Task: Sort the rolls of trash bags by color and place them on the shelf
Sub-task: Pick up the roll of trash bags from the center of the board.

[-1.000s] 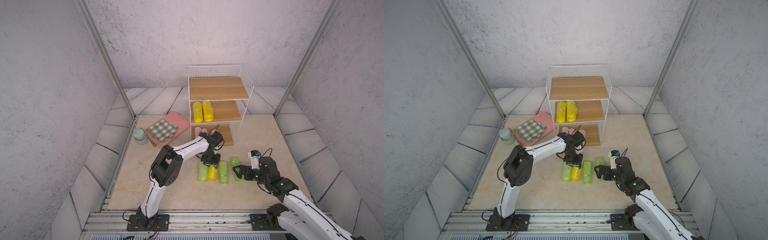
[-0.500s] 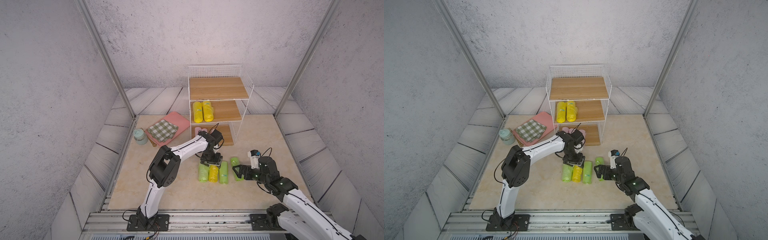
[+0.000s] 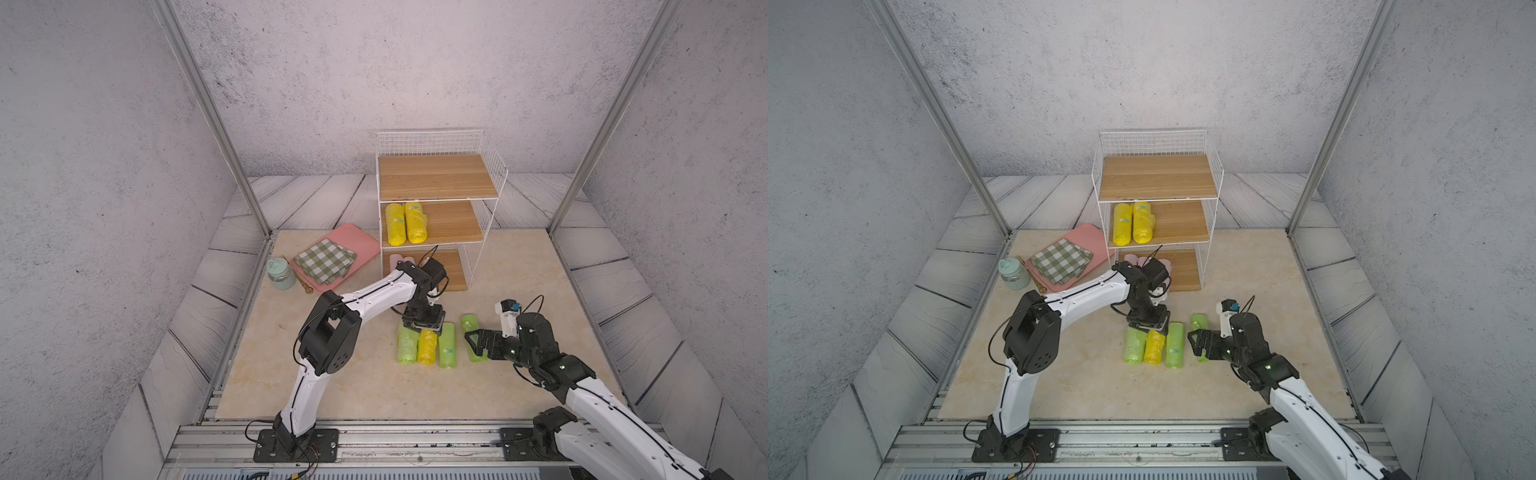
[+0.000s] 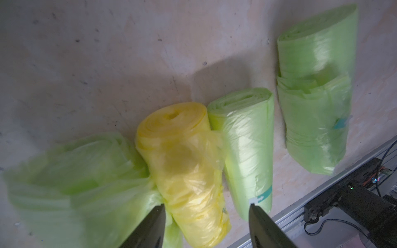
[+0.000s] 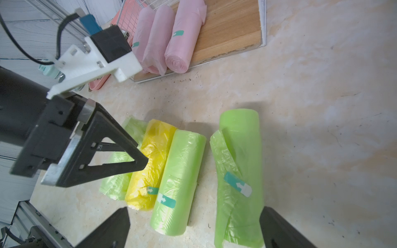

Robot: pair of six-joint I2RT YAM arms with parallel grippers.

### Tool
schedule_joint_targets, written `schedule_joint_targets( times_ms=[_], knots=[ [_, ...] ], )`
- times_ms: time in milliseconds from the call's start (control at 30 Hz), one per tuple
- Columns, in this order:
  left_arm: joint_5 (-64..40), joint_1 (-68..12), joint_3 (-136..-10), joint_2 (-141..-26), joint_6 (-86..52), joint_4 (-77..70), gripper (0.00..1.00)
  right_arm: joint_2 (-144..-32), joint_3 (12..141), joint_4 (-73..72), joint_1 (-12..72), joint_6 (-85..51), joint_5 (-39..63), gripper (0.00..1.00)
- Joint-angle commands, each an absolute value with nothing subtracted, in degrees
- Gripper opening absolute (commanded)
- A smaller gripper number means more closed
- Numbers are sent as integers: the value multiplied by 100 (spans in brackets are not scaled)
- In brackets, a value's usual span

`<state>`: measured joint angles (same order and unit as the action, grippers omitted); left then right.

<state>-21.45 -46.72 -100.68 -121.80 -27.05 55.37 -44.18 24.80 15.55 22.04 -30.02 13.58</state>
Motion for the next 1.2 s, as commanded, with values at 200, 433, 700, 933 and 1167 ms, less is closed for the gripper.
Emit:
schedule_joint_targets(
  times_ms=[200, 433, 700, 933, 1167],
  knots=[
    [-2048, -4685, -10142, -12530, -2698, 5577, 64, -4455, 2514, 1422, 2192, -3045, 1428, 99],
    [-2017, -4693, -10288, -12756, -2709, 5648, 61, -4774, 2609, 1266, 2193, -3006, 1509, 99],
    [-2056, -4719, -10577, -13003, -2646, 5812, 56, -4777, 2565, 1204, 2189, -3041, 1477, 99],
    [-2056, -4720, -10599, -12981, -2645, 5810, 35, -4768, 2537, 1222, 2188, -3006, 1450, 99],
    [-2101, -4719, -10744, -12914, -2622, 5871, 0, -4780, 2539, 1197, 2188, -2988, 1433, 99]
  ],
)
